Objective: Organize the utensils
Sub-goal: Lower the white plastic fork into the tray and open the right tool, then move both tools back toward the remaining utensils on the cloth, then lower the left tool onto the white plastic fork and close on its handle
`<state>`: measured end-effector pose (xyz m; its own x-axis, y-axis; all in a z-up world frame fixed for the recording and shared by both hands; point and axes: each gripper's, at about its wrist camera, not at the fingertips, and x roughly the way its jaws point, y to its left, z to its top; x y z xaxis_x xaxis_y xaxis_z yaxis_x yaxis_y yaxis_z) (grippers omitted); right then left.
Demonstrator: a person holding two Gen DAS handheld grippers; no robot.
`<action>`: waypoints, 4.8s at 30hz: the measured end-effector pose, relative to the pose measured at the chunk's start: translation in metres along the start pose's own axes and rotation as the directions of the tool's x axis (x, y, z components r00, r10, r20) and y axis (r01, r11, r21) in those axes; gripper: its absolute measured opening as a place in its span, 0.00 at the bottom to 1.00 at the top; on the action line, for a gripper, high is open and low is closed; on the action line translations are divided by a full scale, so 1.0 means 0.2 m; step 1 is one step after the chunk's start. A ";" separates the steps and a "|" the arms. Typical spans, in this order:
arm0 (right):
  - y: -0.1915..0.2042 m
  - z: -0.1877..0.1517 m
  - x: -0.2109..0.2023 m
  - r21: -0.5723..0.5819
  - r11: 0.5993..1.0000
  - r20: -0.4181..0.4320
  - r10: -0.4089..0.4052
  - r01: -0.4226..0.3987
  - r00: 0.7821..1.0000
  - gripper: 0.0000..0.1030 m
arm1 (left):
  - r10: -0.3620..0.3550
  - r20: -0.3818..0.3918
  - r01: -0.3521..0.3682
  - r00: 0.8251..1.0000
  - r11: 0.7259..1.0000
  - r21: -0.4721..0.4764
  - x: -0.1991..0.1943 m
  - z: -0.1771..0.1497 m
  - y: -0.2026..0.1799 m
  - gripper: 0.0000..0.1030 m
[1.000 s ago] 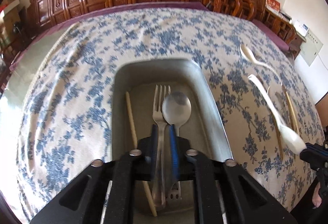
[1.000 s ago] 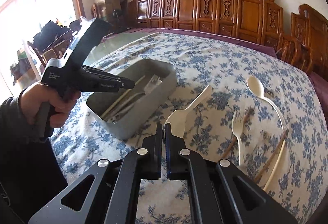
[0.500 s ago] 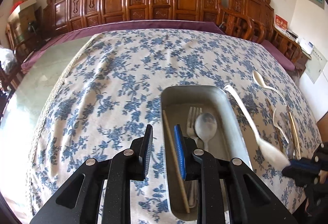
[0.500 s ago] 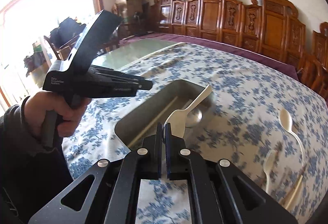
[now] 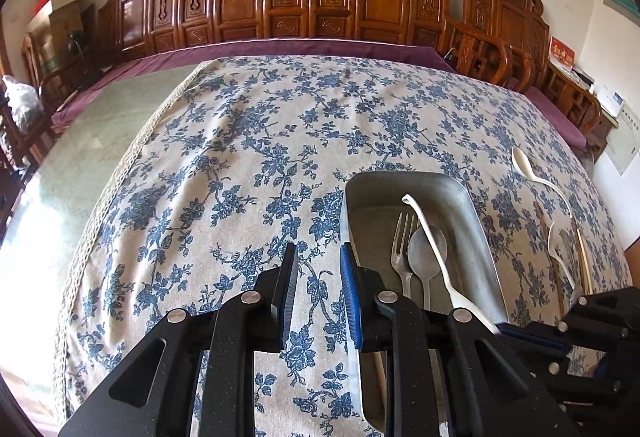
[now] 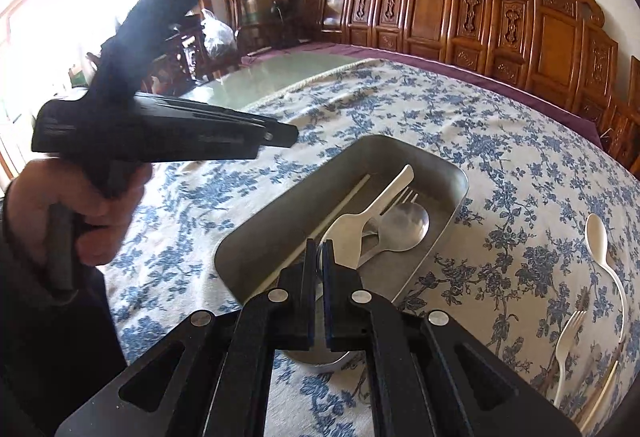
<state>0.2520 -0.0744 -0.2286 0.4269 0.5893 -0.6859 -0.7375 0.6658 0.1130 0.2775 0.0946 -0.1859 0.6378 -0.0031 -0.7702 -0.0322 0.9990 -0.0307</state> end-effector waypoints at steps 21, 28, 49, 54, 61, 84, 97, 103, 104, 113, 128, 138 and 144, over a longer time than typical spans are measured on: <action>-0.08 -0.04 -0.14 0.069 0.997 0.036 -0.044 0.041 0.998 0.05 | -0.026 0.014 0.026 1.000 0.999 0.020 -0.04 -0.01 -0.08 0.20; -0.22 -0.16 -0.42 0.120 0.982 0.039 -0.150 0.145 0.988 0.05 | -0.081 0.023 0.080 0.996 0.996 0.049 -0.07 -0.03 -0.21 0.20; -0.65 -0.60 -0.62 0.285 0.878 -0.101 -0.372 0.385 0.923 0.25 | -0.185 0.015 0.179 0.983 0.964 0.195 -0.16 -0.19 -0.65 0.38; -0.68 -0.63 -0.46 0.312 0.869 -0.146 -0.355 0.384 0.923 0.38 | -0.199 0.005 0.193 0.980 0.956 0.219 -0.15 -0.22 -0.71 0.38; -0.72 -0.68 -0.41 0.362 0.867 -0.161 -0.303 0.342 0.939 0.38 | -0.211 -0.009 0.206 0.978 0.945 0.254 -0.15 -0.25 -0.78 0.39; -0.72 -0.67 -0.46 0.374 0.877 -0.109 -0.282 0.302 0.953 0.03 | -0.180 0.015 0.168 0.984 0.942 0.292 -0.16 -0.34 -0.88 0.38; -0.79 -0.69 -0.61 0.417 0.857 -0.031 -0.320 0.303 0.947 0.03 | -0.163 -0.014 0.159 0.987 0.932 0.325 -0.13 -0.39 -0.99 0.39; -0.86 -0.71 -0.67 0.431 0.843 -0.022 -0.345 0.320 0.938 0.03 | -0.156 -0.034 0.159 0.987 0.933 0.322 -0.09 -0.38 -1.08 0.39; -0.87 -0.72 -0.67 0.434 0.840 -0.023 -0.350 0.325 0.936 0.03 | -0.158 -0.039 0.162 0.987 0.935 0.316 -0.08 -0.38 -1.09 0.39; -1.00 -0.78 -0.72 0.490 0.802 -0.037 -0.373 0.342 0.927 0.03 | -0.178 -0.102 0.198 0.979 0.951 0.237 0.11 -0.27 -1.25 0.38; -1.09 -0.81 -0.78 0.566 0.771 0.002 -0.356 0.292 0.935 0.03 | -0.167 -0.205 0.203 0.964 0.965 0.167 0.38 -0.19 -1.49 0.39; -1.07 -0.80 -0.76 0.556 0.779 0.001 -0.350 0.290 0.937 0.03 | -0.182 -0.216 0.216 0.959 0.966 0.143 0.40 -0.18 -1.49 0.16; -1.06 -0.79 -0.75 0.545 0.787 0.000 -0.346 0.290 0.938 0.03 | -0.179 -0.199 0.212 0.963 0.965 0.156 0.37 -0.17 -1.45 0.01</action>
<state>0.2609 -0.3756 -0.2634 0.6554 0.3230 -0.6827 -0.1718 0.9440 0.2817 0.3076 -0.1977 -0.2551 0.4669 -0.1908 -0.8635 0.2238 0.9701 -0.0934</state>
